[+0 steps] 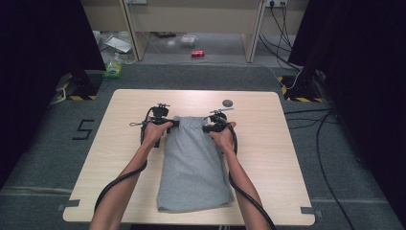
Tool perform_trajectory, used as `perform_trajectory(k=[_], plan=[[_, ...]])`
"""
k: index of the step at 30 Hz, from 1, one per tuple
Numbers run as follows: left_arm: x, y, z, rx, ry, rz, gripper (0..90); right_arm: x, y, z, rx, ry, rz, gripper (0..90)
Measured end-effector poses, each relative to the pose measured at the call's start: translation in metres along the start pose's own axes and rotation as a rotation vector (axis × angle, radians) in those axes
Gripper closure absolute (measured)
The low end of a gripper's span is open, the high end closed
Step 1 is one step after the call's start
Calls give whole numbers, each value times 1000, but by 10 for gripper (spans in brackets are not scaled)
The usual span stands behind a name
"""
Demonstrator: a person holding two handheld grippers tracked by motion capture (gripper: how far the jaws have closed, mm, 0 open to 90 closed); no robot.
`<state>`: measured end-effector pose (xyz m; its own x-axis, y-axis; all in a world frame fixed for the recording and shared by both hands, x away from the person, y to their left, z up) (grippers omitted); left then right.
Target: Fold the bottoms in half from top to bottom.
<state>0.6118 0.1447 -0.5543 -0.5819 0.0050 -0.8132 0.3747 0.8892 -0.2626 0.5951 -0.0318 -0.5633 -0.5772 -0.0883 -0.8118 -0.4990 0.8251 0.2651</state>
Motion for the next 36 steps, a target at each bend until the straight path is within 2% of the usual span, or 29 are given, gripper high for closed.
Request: perform_trajectory(k=[3, 5, 8, 13, 16, 21, 25, 28, 32, 36], plan=[[-2, -1, -3, 8, -5, -3, 698, -1, 0, -3, -21, -10, 38, 803], [-6, -3, -6, 12, -11, 6, 704, -4, 0, -6, -31, -23, 44, 805], [-10, -6, -11, 18, -17, 23, 708, -10, 2, -11, -41, -39, 42, 808], [-22, -10, -22, 51, -47, -3, 711, -21, 5, -22, -65, -69, 42, 809], [-29, -14, -30, 66, -66, 11, 712, -29, 8, -30, -81, -91, 40, 810], [-39, -22, -48, 121, -107, 14, 712, -38, 13, -45, -116, -123, 26, 810], [-43, -31, -65, 159, -132, 35, 712, -39, 19, -62, -161, -147, 13, 810], [-45, -40, -77, 181, -148, 53, 712, -39, 22, -73, -175, -167, 7, 810], [-44, -49, -93, 186, -160, 93, 712, -39, 28, -85, -188, -179, -9, 810], [-42, -58, -110, 206, -181, 114, 712, -38, 35, -99, -213, -197, -25, 810]])
Point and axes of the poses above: each handheld gripper's, and its own axes: z roughly forward along the jaws, x roughly out of its underside, y roughly to its left, the point moved 8 cm from there along z, roughly forward along the jaws, and after that the axes turned 14 degrees about -y, right-handed, at the moved point
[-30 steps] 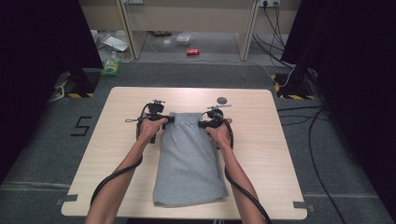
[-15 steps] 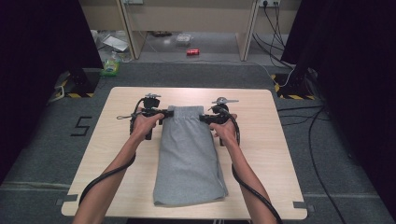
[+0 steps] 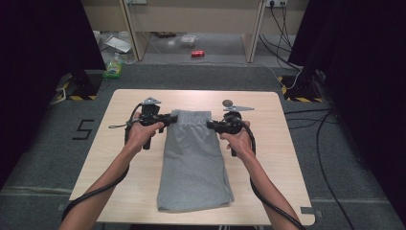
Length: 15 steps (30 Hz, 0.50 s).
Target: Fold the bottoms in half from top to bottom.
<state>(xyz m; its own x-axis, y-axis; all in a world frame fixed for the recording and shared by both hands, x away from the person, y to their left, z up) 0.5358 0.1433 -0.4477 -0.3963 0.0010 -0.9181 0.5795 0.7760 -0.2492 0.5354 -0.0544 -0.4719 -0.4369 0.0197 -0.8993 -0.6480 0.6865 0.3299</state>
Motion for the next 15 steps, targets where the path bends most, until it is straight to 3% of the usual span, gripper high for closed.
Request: perform_trajectory(k=[5, 15], plan=[[5, -18, -21, 48, -26, 26, 711, 3, 17, -20, -41, -8, -31, 810], [40, -51, -60, 119, -55, 78, 707, 33, 42, -55, -98, -9, -81, 809]])
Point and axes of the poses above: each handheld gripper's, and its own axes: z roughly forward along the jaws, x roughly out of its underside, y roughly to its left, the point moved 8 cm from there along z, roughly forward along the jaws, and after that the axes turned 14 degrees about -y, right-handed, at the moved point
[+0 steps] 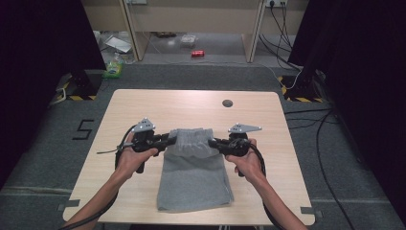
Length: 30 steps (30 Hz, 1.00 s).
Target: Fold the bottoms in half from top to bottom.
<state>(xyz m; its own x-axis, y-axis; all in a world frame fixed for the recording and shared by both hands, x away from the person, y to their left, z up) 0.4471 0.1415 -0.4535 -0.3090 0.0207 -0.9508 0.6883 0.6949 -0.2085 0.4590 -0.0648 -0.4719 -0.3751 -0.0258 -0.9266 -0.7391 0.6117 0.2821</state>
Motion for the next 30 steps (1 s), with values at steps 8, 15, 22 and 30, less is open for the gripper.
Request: perform_trajectory(k=[8, 15, 22, 30], plan=[[29, -22, -18, 47, -8, -13, 705, 25, 18, -18, -22, 9, -22, 809], [60, -36, -32, 71, 22, -28, 703, 49, 36, -31, -39, 33, -42, 808], [89, -48, -37, 103, 57, -56, 692, 73, 45, -44, -39, 75, -58, 796], [78, -56, -42, 159, 29, -117, 539, 69, 46, -56, -29, 58, -51, 654]])
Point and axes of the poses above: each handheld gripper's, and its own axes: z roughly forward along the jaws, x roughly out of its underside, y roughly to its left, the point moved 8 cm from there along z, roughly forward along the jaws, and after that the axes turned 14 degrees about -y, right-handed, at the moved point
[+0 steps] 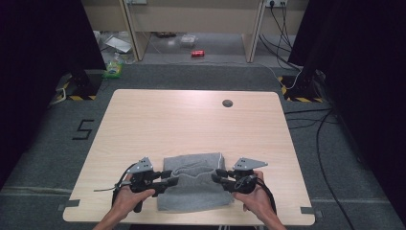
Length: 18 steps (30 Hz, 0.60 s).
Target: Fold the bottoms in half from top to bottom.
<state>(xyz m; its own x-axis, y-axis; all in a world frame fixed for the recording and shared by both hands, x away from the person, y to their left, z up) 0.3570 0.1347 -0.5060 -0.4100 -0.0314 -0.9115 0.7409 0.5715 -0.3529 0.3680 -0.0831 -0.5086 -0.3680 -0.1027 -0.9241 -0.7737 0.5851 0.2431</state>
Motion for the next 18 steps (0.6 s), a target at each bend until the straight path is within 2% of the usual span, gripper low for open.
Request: perform_trajectory(k=[2, 3, 5, 8, 12, 15, 18], plan=[[-8, -3, -1, 15, -21, -15, 517, -9, -1, -5, 2, -30, 16, 636], [-12, -4, -1, 16, -30, -8, 510, -12, -1, -7, 8, -42, 16, 636], [-20, -3, 0, 0, -45, 4, 478, -17, -4, -9, 16, -47, 2, 630], [-25, 3, 4, -25, -52, -2, 466, -17, -8, -7, 25, -34, 9, 629], [-16, 8, 14, -51, -19, 6, 455, -12, -9, 2, 28, -2, 1, 620], [-2, 5, 19, -57, 25, 20, 442, -7, -4, 9, 22, 26, -19, 612], [14, 2, 22, -72, 77, 52, 420, 1, 2, 18, 22, 70, -48, 586]])
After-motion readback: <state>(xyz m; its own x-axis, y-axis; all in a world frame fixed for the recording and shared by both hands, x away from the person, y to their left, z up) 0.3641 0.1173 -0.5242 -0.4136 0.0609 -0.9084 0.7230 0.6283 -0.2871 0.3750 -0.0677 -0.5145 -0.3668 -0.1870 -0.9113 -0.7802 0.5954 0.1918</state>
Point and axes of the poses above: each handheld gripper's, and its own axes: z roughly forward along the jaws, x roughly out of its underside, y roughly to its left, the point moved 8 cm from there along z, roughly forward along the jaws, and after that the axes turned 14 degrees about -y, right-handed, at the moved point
